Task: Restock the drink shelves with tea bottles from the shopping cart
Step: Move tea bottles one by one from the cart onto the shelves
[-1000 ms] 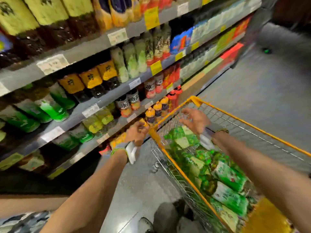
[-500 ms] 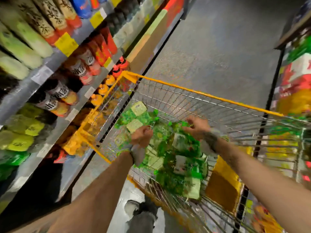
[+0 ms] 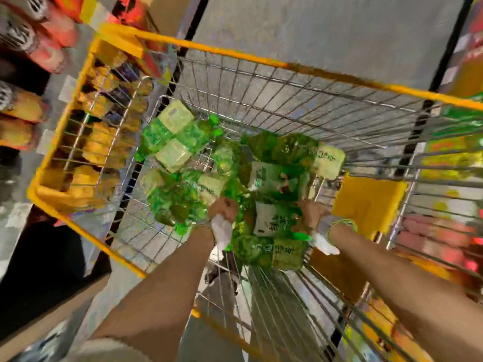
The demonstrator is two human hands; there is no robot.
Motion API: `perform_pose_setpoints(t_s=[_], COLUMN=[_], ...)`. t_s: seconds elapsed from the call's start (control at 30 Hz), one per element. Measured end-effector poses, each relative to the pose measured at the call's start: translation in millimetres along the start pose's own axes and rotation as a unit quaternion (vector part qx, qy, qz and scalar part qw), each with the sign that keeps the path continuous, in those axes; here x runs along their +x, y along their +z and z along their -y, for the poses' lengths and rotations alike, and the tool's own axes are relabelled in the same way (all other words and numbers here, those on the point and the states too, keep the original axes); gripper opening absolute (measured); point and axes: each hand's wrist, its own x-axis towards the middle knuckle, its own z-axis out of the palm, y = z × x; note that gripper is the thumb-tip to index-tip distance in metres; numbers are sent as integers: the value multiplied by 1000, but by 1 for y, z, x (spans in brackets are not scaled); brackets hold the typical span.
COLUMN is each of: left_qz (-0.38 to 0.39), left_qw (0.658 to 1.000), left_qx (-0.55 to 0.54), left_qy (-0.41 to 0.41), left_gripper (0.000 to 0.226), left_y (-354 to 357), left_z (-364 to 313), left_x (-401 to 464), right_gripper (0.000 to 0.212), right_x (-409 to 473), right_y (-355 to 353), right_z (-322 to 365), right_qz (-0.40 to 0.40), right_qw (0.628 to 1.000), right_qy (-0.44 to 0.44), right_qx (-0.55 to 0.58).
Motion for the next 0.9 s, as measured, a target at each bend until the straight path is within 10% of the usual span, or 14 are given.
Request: perform_pose_setpoints(t_s=[0.13, 0.27, 0.9], left_qz=[13, 21, -39], left_qw=[998, 985, 952], left_qx=[-30, -143, -295], left_qy=[-48, -90, -68], left_gripper=[33, 25, 33], left_y=[26, 50, 14], left_z=[10, 20, 19], left_x=[11, 30, -9], right_gripper=[70, 113, 103], right_x=[7, 18, -20], right_y=[27, 33, 14], right_z=[-5, -14, 11], right_qz=[-141, -22, -77], right_qw=[987, 987, 982], right_qy=[-47, -31, -92], right_qx=[-69, -154, -146])
